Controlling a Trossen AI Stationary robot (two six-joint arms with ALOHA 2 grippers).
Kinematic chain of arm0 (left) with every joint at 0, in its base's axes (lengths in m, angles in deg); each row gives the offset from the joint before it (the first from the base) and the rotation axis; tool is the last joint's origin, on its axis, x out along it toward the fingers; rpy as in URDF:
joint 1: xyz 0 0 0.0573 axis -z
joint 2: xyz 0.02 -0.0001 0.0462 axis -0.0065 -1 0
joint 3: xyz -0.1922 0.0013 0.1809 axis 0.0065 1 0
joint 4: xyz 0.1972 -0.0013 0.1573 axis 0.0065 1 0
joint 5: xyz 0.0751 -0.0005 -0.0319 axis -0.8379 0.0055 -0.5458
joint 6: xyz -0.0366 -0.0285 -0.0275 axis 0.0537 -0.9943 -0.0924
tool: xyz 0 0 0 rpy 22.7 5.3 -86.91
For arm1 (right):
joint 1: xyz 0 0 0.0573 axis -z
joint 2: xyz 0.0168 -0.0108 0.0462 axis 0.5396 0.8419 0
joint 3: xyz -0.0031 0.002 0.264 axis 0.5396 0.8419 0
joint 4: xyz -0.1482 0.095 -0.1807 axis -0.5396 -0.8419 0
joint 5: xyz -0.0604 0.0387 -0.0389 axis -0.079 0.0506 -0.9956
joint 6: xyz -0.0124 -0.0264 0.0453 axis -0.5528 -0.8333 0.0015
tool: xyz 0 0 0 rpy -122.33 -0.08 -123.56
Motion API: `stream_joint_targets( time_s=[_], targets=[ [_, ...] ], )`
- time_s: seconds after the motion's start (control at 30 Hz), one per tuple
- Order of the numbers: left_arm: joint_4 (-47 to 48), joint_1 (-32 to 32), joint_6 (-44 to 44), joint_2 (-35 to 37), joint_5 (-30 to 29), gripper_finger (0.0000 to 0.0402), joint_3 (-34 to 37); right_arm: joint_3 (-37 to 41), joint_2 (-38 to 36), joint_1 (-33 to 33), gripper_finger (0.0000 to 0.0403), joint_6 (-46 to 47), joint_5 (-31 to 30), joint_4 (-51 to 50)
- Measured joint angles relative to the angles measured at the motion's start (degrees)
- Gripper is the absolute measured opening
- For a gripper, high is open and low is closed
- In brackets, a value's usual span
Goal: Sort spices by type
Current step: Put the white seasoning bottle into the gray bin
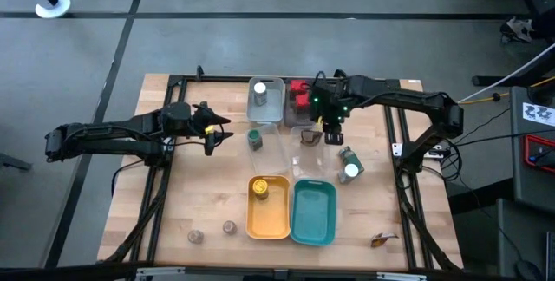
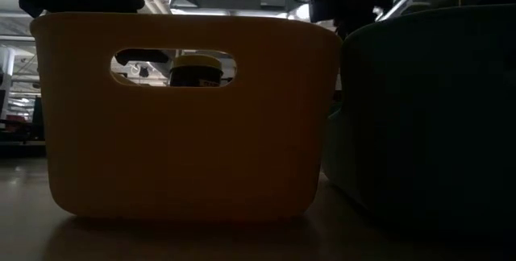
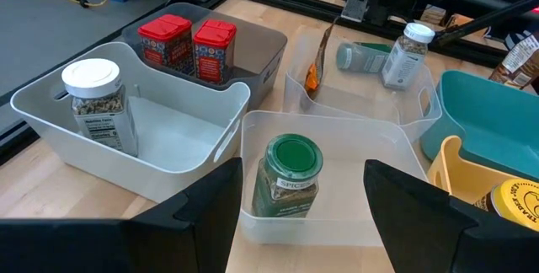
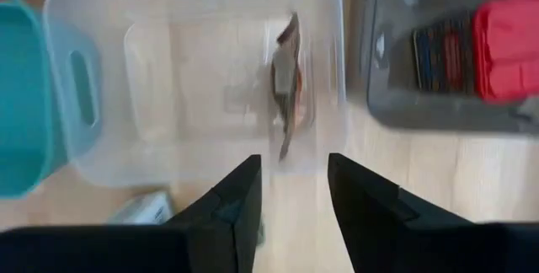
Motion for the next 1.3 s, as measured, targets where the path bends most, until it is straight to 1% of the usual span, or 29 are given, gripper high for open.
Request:
stream_joint_targets(
  time_s=[0.13,0.27,0.37,0.43,0.5,0.67,0.77,0.93,1.07,1.2,1.27,1.3],
  targets=[
    [0.0,0.0,0.0,0.0,0.0,0.0233,0.0,-3.1,0.0,0.0,0.0138,5.0,0.9,-5.8],
    [0.1,0.0,0.0,0.0,0.0,0.0233,0.0,-3.6,0.0,0.0,0.0138,11.4,4.3,-9.5],
    [0.1,0.0,1.6,0.0,0.0,0.0233,0.0,-3.6,0.0,-0.2,0.0138,15.8,7.9,-14.7],
    [0.0,0.0,3.3,0.0,0.0,0.0233,0.0,-3.6,0.0,-1.2,0.0138,17.5,9.3,-18.4],
    [0.0,0.0,4.2,0.0,0.0,0.0233,0.0,-3.6,-0.2,-3.0,0.0138,18.7,9.1,-20.4],
    [0.1,0.0,4.2,0.0,0.0,0.0233,0.0,-3.5,-0.9,-9.7,0.0138,20.3,8.4,-20.2],
    [0.2,0.0,4.2,0.0,0.0,0.0233,0.0,-3.5,-0.9,-13.8,0.0138,20.6,6.2,-19.8],
    [0.2,0.0,4.2,0.0,0.0,0.0233,0.0,-3.5,-0.9,-18.9,0.0138,21.4,5.7,-17.9],
    [0.3,0.0,4.2,0.0,0.0,0.0233,0.0,-3.5,-0.9,-21.3,0.0138,27.7,5.8,-17.7],
    [0.3,0.0,4.2,0.0,0.0,0.0233,0.0,-3.5,-0.9,-21.9,0.0142,34.8,5.6,-17.8],
    [0.3,0.0,4.2,0.0,0.0,0.0233,0.0,-3.5,-0.9,-21.9,0.0155,37.7,4.5,-17.8],
    [0.3,0.0,4.2,0.0,0.0,0.0233,0.0,-3.5,-0.9,-21.9,0.0164,39.0,2.4,-17.8]
  ],
)
